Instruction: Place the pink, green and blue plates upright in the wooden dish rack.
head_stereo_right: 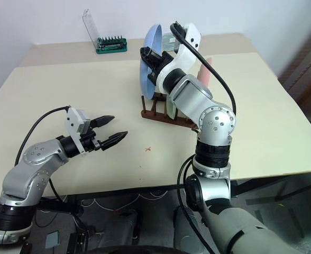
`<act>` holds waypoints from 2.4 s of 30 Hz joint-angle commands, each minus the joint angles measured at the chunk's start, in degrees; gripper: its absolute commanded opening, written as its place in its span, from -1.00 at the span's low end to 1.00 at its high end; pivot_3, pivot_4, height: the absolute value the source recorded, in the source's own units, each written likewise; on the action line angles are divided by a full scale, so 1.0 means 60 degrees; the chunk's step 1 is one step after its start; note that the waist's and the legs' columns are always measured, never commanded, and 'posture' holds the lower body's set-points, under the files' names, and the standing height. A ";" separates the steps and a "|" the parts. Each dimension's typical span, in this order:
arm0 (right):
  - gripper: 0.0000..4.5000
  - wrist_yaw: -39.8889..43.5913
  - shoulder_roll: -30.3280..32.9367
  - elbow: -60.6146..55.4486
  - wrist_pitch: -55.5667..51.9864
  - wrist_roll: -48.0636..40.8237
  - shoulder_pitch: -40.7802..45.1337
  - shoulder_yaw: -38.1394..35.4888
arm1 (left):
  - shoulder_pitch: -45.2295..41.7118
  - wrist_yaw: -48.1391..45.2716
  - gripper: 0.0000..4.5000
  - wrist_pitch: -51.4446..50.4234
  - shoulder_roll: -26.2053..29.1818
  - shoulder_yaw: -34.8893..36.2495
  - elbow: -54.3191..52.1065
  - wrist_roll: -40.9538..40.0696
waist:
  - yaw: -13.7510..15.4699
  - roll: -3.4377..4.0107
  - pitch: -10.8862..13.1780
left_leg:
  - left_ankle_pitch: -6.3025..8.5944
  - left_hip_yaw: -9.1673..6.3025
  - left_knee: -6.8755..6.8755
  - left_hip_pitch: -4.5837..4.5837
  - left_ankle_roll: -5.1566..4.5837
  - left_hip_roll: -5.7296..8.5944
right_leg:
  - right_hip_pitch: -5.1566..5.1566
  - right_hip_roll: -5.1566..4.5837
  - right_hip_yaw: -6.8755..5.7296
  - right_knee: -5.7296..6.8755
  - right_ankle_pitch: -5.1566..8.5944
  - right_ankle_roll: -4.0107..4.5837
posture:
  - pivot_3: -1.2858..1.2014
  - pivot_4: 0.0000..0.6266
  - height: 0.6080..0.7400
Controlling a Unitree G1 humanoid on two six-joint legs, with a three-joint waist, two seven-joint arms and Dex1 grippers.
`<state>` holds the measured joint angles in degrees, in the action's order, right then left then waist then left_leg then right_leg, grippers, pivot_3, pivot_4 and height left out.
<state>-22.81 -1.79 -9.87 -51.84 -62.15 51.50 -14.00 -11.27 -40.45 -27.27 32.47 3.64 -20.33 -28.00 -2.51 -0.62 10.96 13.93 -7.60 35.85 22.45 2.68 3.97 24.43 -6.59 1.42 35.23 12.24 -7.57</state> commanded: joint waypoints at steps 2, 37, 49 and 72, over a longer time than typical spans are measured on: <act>-0.98 -0.0360 -0.0126 -0.0380 0.0170 -0.0152 0.0010 -0.0106 | -0.0105 -0.0018 0.79 0.0044 0.0064 0.0091 -0.0273 -0.0022 | -0.0001 0.0002 0.0001 | 0.0000 0.0001 0.0000 0.0000 0.0000 0.0000 | 0.0000 0.0000 0.0000 -0.0001 0.0000 0.0000 | 0.03 -0.52 1.00; -0.97 0.9401 0.9948 -0.3944 0.1289 0.3837 -0.3992 0.0694 | -0.0828 -0.0582 0.79 0.0442 -0.0197 -0.0462 0.0757 0.0188 | 0.0293 -0.0022 0.0013 | 0.0010 0.0026 0.0019 0.0021 -0.0017 0.0004 | -0.0017 -0.0021 -0.0004 -0.0044 0.0021 0.0002 | 0.03 -0.52 1.00; -0.97 0.9324 1.0074 -0.4123 0.1407 0.5952 -0.4884 0.1844 | -0.0919 -0.0797 0.79 0.0476 -0.0243 -0.0481 0.0877 0.0264 | 0.0343 -0.0033 0.0018 | 0.0012 0.0028 0.0032 0.0031 -0.0017 0.0006 | -0.0015 -0.0028 -0.0003 -0.0049 0.0025 0.0006 | 0.03 -0.52 1.00; -0.97 0.9799 0.8297 -0.3570 0.2020 0.7447 -0.3344 0.2951 | -0.0578 -0.0516 0.79 0.0430 -0.0274 -0.0396 0.0540 0.0245 | 0.0319 -0.0035 0.0017 | 0.0011 0.0019 0.0032 0.0031 -0.0016 0.0011 | -0.0015 -0.0028 -0.0004 -0.0046 0.0012 -0.0014 | 0.03 -0.52 1.00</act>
<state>35.61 47.88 -29.07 -40.82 -18.15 30.17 5.59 -14.70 -43.61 -25.45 30.82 0.52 -14.83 -26.42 -0.60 -0.83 11.06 14.00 -7.49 36.04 22.64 2.58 4.03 24.34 -6.75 1.39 34.96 12.31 -7.66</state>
